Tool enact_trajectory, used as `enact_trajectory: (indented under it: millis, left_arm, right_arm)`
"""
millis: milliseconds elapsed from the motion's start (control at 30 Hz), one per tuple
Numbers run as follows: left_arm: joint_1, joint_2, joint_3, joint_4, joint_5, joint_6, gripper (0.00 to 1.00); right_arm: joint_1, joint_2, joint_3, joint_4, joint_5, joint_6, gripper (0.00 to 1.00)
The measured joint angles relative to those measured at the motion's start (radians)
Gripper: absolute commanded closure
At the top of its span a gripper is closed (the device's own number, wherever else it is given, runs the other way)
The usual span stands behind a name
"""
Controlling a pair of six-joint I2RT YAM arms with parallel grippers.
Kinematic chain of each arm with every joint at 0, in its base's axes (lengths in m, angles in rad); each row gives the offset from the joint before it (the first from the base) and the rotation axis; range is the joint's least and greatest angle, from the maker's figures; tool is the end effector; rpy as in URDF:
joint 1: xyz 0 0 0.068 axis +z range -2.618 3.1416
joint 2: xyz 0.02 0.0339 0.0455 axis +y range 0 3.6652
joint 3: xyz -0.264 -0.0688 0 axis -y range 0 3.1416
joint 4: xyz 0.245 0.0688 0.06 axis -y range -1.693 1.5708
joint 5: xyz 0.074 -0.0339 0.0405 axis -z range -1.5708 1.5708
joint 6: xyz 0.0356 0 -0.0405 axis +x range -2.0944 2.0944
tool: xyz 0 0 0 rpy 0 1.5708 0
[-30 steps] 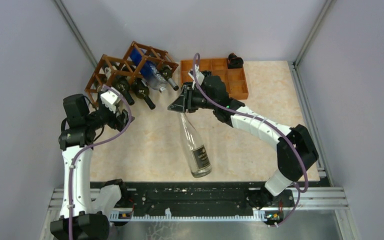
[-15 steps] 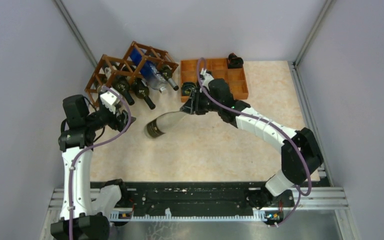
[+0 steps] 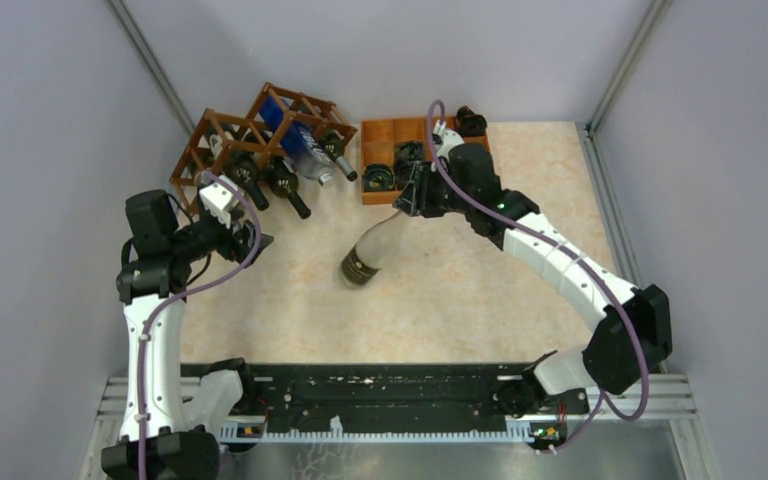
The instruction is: Take the wine bottle off the wine rack
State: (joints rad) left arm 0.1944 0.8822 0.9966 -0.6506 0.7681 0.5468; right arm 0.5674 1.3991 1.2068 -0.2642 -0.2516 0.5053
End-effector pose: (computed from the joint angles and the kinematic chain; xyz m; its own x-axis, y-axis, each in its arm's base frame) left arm 0.1759 0.0094 0.3540 -0.1957 0.3426 -0.9189 0.6425 0.7527 0.1438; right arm 0.2686 0.1817 0.3379 -0.6685 0.1299 -0.7323 -0.4404 0.7243 0.5305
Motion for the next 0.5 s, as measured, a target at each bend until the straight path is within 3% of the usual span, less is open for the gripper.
enact_trajectory:
  millis: [100,500]
  left_arm:
    - [0.0,0.0,0.0,-0.002,0.001,-0.001,0.09]
    - [0.0,0.008,0.0,-0.002,0.012,-0.019,0.09]
  right_arm:
    - [-0.012,-0.047,0.059,-0.131,0.102,-0.092,1.0]
    - [-0.021,-0.054,0.225,-0.354,0.37,-0.292,1.0]
